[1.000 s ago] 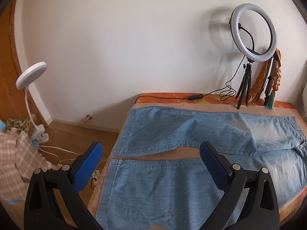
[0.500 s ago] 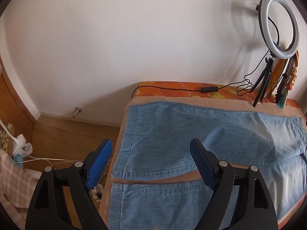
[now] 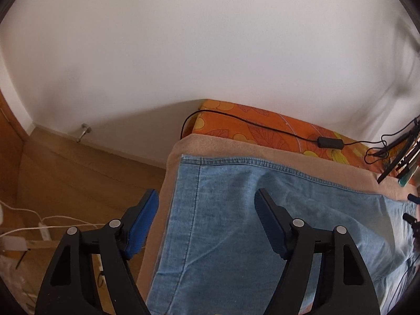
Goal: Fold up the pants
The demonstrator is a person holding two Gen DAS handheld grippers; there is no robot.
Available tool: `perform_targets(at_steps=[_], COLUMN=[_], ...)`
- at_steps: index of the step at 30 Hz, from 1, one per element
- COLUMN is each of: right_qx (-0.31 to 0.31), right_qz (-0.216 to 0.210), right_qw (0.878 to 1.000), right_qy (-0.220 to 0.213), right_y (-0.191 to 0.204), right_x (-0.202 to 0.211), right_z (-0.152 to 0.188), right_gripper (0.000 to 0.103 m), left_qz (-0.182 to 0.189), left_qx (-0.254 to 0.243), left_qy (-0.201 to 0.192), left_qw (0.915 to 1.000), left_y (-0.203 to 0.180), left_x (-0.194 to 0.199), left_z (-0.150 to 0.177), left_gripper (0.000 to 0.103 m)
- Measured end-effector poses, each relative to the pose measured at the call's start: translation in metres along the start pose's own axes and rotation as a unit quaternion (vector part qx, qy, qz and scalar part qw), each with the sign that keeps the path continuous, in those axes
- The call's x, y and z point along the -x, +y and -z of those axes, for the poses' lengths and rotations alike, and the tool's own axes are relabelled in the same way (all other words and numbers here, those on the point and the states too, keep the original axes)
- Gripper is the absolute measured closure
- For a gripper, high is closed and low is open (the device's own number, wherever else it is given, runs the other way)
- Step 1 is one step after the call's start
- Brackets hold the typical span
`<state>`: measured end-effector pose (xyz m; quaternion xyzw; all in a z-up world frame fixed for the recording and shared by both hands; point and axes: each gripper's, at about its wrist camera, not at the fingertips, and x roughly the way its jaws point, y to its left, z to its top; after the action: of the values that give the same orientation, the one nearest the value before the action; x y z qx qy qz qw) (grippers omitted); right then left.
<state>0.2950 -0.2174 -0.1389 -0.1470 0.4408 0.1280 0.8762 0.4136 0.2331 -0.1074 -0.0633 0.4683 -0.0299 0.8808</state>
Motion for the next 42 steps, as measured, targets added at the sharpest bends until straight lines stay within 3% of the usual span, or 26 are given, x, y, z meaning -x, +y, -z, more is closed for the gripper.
perform_targets(at_steps=[6, 14, 16, 18, 20, 23, 26, 27, 30, 33, 34, 42], right_qx=[-0.006, 0.003, 0.008, 0.008, 0.005, 0.006, -0.004, -0.007, 0.006, 0.029, 0.031, 0.031], right_qz=[-0.031, -0.033, -0.029, -0.027, -0.03, -0.026, -0.041, -0.046, -0.059, -0.05, -0.04, -0.027], right_qw=[0.999, 0.999, 0.999, 0.999, 0.999, 0.999, 0.998, 0.998, 0.997, 0.998, 0.998, 0.999], right_qy=[0.018, 0.036, 0.04, 0.043, 0.043, 0.041, 0.047, 0.046, 0.039, 0.036, 0.036, 0.012], right_y=[-0.008, -0.012, -0.012, -0.013, -0.014, -0.016, -0.015, -0.014, -0.005, 0.007, 0.01, 0.014], right_x=[-0.036, -0.064, -0.069, -0.073, -0.074, -0.076, -0.079, -0.078, -0.072, -0.065, -0.064, -0.03], right_z=[-0.011, -0.015, -0.014, -0.013, -0.012, -0.012, -0.013, -0.012, -0.011, -0.009, -0.009, -0.014], right_gripper=[0.021, 0.021, 0.021, 0.021, 0.019, 0.014, 0.016, 0.018, 0.044, 0.074, 0.092, 0.098], left_qz=[0.03, -0.022, -0.039, -0.037, -0.04, -0.028, -0.016, -0.014, -0.006, 0.0, 0.003, 0.028], left_qx=[0.077, 0.051, 0.038, 0.026, 0.016, 0.004, 0.001, 0.0, 0.0, 0.007, 0.01, 0.004], left_qy=[0.025, 0.034, 0.037, 0.03, 0.019, 0.003, -0.008, -0.011, -0.02, -0.03, -0.035, -0.079], left_qw=[0.9962, 0.9978, 0.9978, 0.9985, 0.9989, 0.9996, 0.9998, 0.9999, 0.9998, 0.9995, 0.9993, 0.9965], left_y=[0.025, 0.02, 0.016, 0.014, 0.012, 0.012, 0.013, 0.013, 0.012, 0.014, 0.013, 0.014], left_x=[-0.05, -0.085, -0.092, -0.093, -0.092, -0.092, -0.091, -0.09, -0.089, -0.084, -0.08, -0.032], left_z=[-0.019, -0.026, -0.025, -0.024, -0.023, -0.022, -0.02, -0.019, -0.018, -0.018, -0.017, -0.022], left_gripper=[0.03, 0.03, 0.046, 0.054, 0.058, 0.072, 0.074, 0.075, 0.078, 0.081, 0.081, 0.082])
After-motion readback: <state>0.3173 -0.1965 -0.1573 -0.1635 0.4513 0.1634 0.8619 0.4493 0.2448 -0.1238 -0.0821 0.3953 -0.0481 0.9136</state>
